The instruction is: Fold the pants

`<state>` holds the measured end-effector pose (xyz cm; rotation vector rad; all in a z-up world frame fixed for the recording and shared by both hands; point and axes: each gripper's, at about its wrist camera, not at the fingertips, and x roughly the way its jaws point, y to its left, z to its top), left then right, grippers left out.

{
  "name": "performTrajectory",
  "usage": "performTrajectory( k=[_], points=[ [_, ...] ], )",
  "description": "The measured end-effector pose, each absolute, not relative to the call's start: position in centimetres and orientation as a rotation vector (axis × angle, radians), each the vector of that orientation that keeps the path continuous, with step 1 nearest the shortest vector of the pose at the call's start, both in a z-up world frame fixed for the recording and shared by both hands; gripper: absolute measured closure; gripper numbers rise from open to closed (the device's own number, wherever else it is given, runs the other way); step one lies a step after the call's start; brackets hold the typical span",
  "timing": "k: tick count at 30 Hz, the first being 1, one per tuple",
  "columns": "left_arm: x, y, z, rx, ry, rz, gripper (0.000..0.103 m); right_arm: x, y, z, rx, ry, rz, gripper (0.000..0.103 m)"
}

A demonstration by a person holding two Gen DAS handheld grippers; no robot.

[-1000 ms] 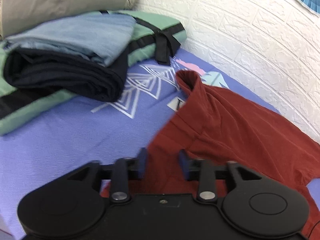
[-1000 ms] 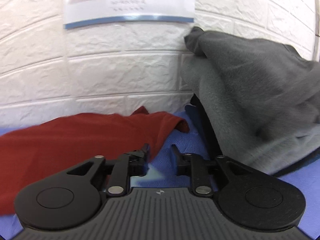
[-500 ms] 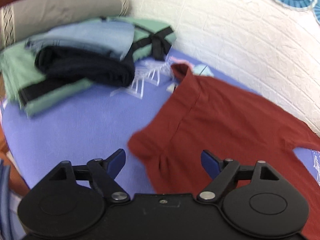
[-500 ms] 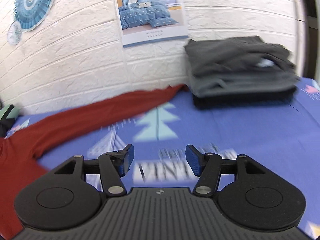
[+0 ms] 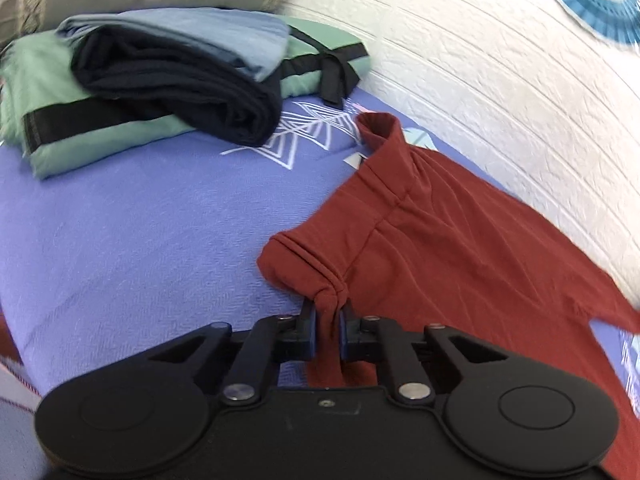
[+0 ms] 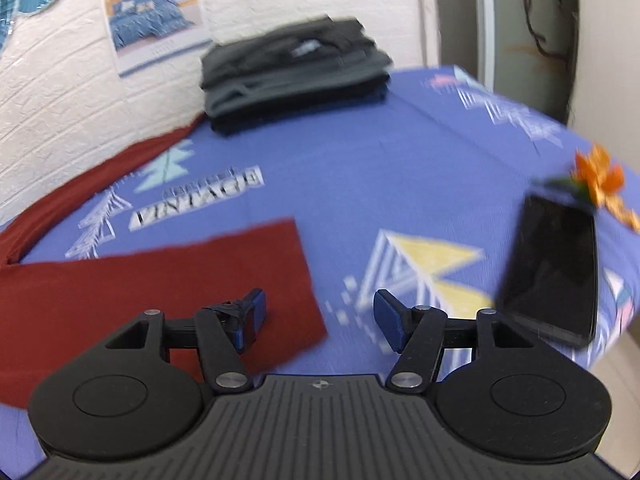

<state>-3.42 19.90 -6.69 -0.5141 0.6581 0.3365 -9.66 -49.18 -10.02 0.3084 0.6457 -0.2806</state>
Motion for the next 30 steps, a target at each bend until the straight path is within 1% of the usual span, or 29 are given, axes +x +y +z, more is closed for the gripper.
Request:
performTrajectory(
  k=[1, 2, 3, 4, 6, 9, 12, 15, 17, 18, 19, 20, 21, 22, 23, 26, 27, 30],
  points=[
    [-3.5, 20.0, -6.6, -0.518, 0.657, 0.34, 0.103, -9.7, -49.1, -10.1, 0.302, 0.641, -0.284, 0.011],
    [-3.6, 20.1, -6.4, -0.52, 0.655, 0.347, 0.103, -9.5, -49.1, -10.0, 0.3, 0.645, -0.267, 0.066],
    [-3.8, 20.3, -6.1, -0.53, 0.643, 0.36, 0.103, -9.4, -49.2, -9.7, 0.325, 0.649, -0.233, 0.098],
    [-4.2, 20.7, -5.7, -0.542, 0.623, 0.377, 0.103, -9.4, -49.5, -9.2, 0.346, 0.645, -0.24, 0.1],
    [-5.3, 21.4, -4.7, -0.575, 0.58, 0.392, 0.103, -9.5, -49.8, -8.3, 0.327, 0.656, -0.255, 0.101],
    [-6.5, 21.5, -3.7, -0.559, 0.576, 0.42, 0.103, -10.0, -50.0, -7.9, 0.339, 0.677, -0.232, 0.101],
    [-7.2, 21.3, -3.9, -0.55, 0.601, 0.431, 0.103, -10.4, -49.6, -8.4, 0.313, 0.718, -0.243, 0.102],
    [-6.8, 21.2, -5.1, -0.541, 0.643, 0.434, 0.103, -10.4, -50.2, -9.8, 0.337, 0.74, -0.262, 0.101],
    [-5.4, 20.6, -6.3, -0.477, 0.708, 0.415, 0.103, -9.8, -49.8, -10.1, 0.283, 0.719, -0.258, 0.101],
    [-5.3, 20.1, -6.1, -0.434, 0.69, 0.428, 0.092, -9.5, -49.7, -9.7, 0.253, 0.724, -0.244, 0.085],
    [-5.1, 19.9, -5.7, -0.408, 0.7, 0.432, 0.069, -9.3, -49.6, -9.2, 0.23, 0.726, -0.244, 0.074],
    [-5.1, 19.9, -5.0, -0.406, 0.706, 0.433, 0.051, -9.1, -49.6, -8.4, 0.206, 0.72, -0.26, 0.051],
    [-5.5, 20.1, -4.3, -0.419, 0.694, 0.431, 0.02, -9.0, -49.5, -7.5, 0.184, 0.698, -0.272, 0.024],
    [-5.8, 20.2, -3.5, -0.433, 0.675, 0.429, 0.013, -8.9, -49.4, -6.5, 0.165, 0.658, -0.277, 0.018],
    [-6.0, 20.3, -2.5, -0.435, 0.661, 0.426, 0.013, -8.6, -49.3, -5.5, 0.149, 0.62, -0.269, 0.015],
    [-5.7, 20.1, 0.4, -0.41, 0.614, 0.386, 0.009, -6.1, -48.4, -3.0, 0.125, 0.555, -0.152, 0.015],
    [-5.3, 19.8, 1.1, -0.395, 0.598, 0.361, 0.006, -4.8, -48.0, -2.4, 0.118, 0.539, -0.104, 0.015],
    [-2.8, 18.6, 3.3, -0.325, 0.566, 0.289, 0.0, -0.3, -45.9, -0.9, 0.101, 0.502, 0.036, 0.014]
  ],
)
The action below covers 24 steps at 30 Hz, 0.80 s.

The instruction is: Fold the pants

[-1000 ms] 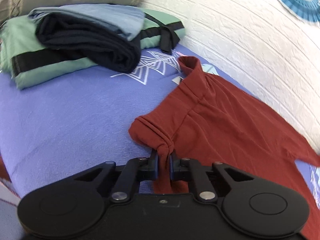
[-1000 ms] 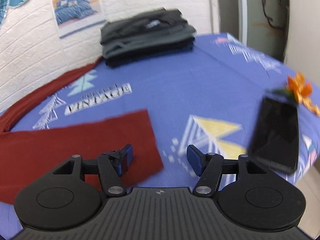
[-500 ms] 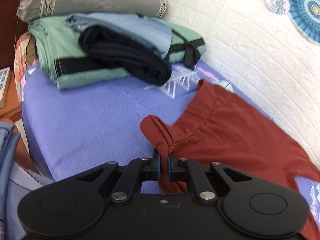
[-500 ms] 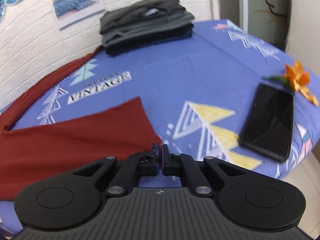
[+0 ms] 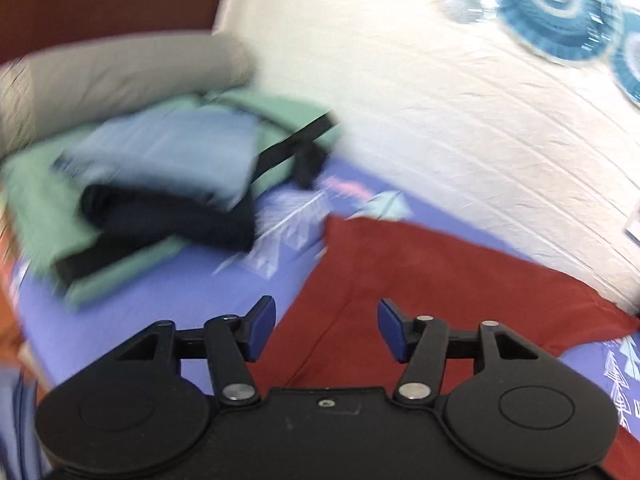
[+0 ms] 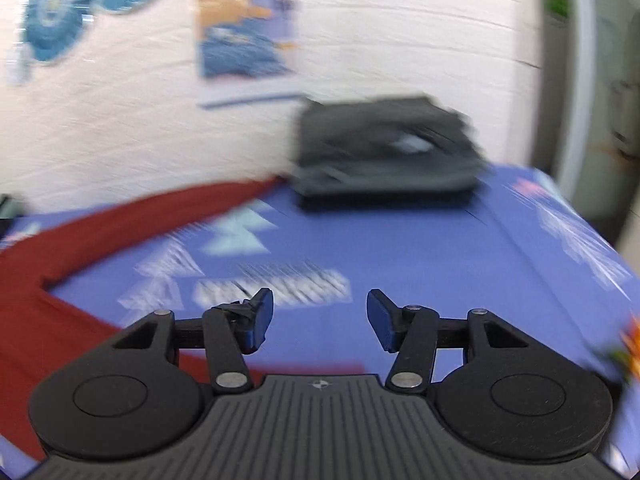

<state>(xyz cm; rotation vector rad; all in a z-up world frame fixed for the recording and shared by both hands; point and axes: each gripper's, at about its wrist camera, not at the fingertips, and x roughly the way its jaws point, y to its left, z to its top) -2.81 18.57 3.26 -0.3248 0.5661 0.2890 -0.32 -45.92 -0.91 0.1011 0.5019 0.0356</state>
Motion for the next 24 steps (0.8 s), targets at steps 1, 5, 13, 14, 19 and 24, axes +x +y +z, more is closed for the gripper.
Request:
performTrajectory(
  k=[1, 5, 13, 14, 19, 24],
  points=[
    [-1.7, 18.2, 3.7, -0.3, 0.561, 0.259, 0.0, 1.3, -45.1, -0.5, 0.096, 0.489, 0.083, 0.014],
    [3.7, 16.1, 4.7, -0.174, 0.569, 0.151, 0.0, 8.4, -41.4, 0.4, 0.072, 0.473, 0.267, 0.002],
    [16.2, 13.0, 2.6, -0.022, 0.695, -0.037, 0.0, 21.6, -34.4, 0.3, 0.046, 0.527, 0.541, 0.0],
    [17.6, 12.8, 2.2, -0.007, 0.698, -0.055, 0.0, 22.8, -33.4, 0.0, 0.023, 0.532, 0.567, 0.0],
    [24.7, 10.9, -0.1, 0.065, 0.74, -0.187, 0.0, 28.9, -29.1, -1.9, -0.06, 0.565, 0.696, 0.0],
    [29.7, 9.0, -2.5, 0.157, 0.807, -0.278, 0.0, 33.2, -26.5, -3.7, -0.138, 0.578, 0.819, 0.0]
  ],
)
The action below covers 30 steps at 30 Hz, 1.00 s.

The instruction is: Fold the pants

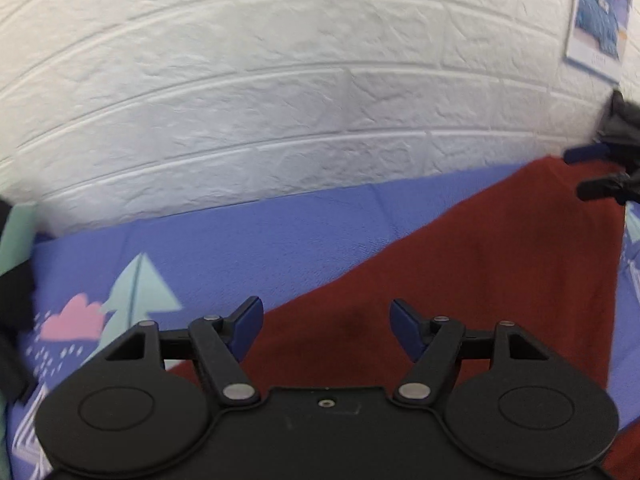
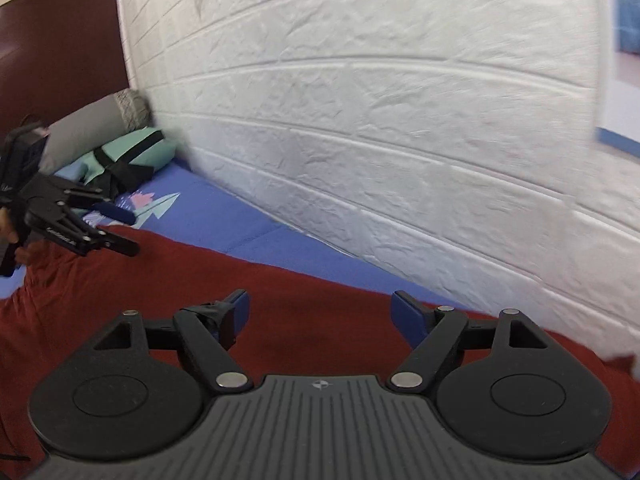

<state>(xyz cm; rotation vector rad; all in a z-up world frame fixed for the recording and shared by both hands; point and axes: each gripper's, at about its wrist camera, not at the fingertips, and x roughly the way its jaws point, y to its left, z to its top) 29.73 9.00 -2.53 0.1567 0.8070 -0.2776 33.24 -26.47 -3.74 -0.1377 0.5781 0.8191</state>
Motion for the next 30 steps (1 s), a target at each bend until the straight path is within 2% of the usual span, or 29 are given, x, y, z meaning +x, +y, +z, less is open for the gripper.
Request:
performTrajectory(
  k=[8, 12, 13, 14, 15, 20, 23, 30],
  points=[
    [32.3, 9.2, -4.7, 0.254, 0.862, -0.325, 0.0, 38.9, -24.4, -6.5, -0.288, 0.68, 0.857, 0.0],
    [33.0, 10.1, -5.1, 0.171, 0.882, -0.314, 0.0, 39.9, -25.0, -7.4, -0.25, 0.752, 0.833, 0.0],
    [32.9, 10.0, -5.1, 0.165, 0.871, -0.3, 0.019, 39.6, -25.2, -7.2, -0.243, 0.741, 0.82, 0.002],
    [32.7, 9.8, -4.8, 0.163, 0.86, -0.298, 0.059, 39.2, -25.4, -6.9, -0.245, 0.721, 0.812, 0.055],
    [32.5, 9.7, -4.5, 0.142, 0.862, -0.309, 0.103, 38.9, -25.6, -6.6, -0.24, 0.719, 0.797, 0.097],
    [30.9, 7.8, -3.0, 0.183, 0.822, -0.264, 0.103, 36.2, -27.1, -3.6, -0.205, 0.657, 0.761, 0.099],
    [28.9, 8.4, -0.4, 0.11, 0.76, -0.263, 0.103, 33.6, -28.5, -1.1, -0.178, 0.613, 0.747, 0.099],
    [19.8, 8.4, 5.5, 0.024, 0.608, -0.281, 0.103, 22.9, -31.1, 3.1, -0.172, 0.501, 0.738, 0.099]
  ],
)
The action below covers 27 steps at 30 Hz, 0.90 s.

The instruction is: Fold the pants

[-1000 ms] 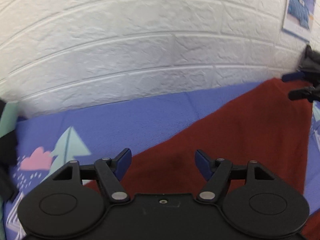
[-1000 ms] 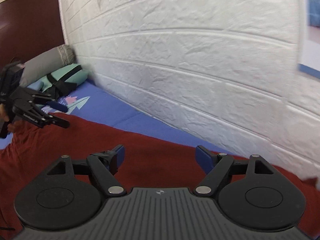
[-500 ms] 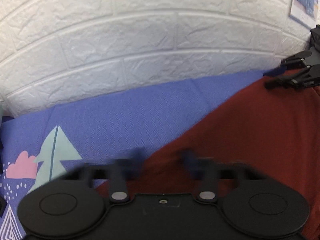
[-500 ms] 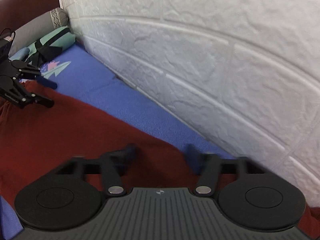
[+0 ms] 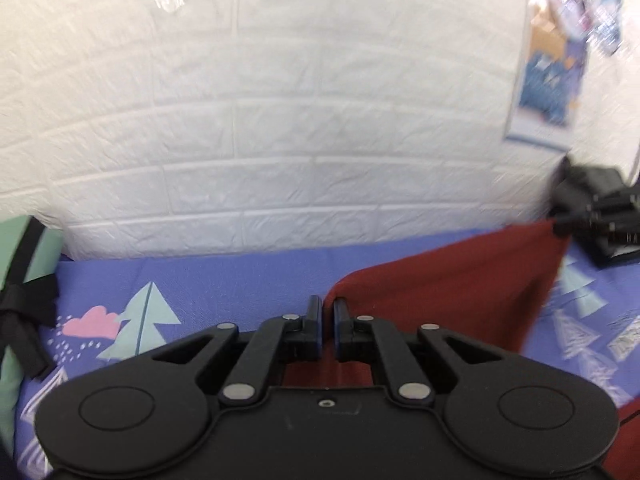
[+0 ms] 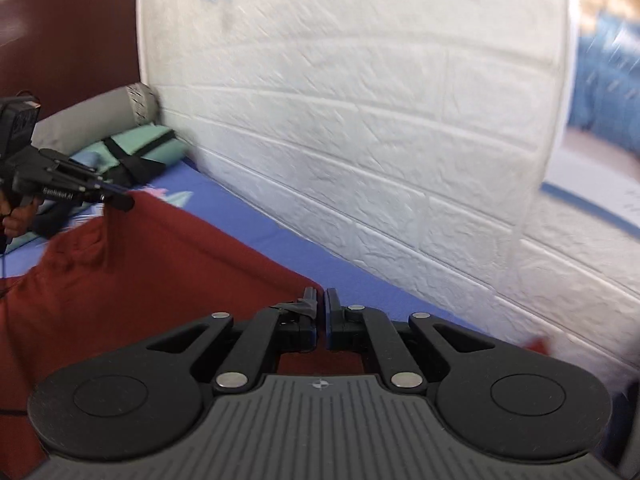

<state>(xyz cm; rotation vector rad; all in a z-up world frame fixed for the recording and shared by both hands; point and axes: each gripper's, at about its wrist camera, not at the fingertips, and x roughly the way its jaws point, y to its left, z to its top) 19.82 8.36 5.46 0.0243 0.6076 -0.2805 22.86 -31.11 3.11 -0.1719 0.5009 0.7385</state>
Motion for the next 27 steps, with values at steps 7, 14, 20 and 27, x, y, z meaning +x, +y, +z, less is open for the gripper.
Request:
performTrajectory(
  k=[7, 14, 20, 27],
  points=[
    [8.8, 7.9, 6.6, -0.044, 0.555, -0.318, 0.103, 11.3, -33.0, 3.7, -0.134, 0.456, 0.741, 0.099],
    [0.1, 7.3, 2.6, -0.037, 0.664, -0.308, 0.103, 2.3, -32.6, -0.7, -0.074, 0.579, 0.767, 0.099],
    [-4.3, 7.6, -1.3, -0.111, 0.773, -0.281, 0.103, -2.2, -32.1, -4.8, 0.012, 0.695, 0.741, 0.099],
    [-4.9, 7.7, -5.3, -0.162, 0.845, -0.228, 0.103, -3.8, -30.8, -7.9, -0.03, 0.782, 0.708, 0.097]
  ],
)
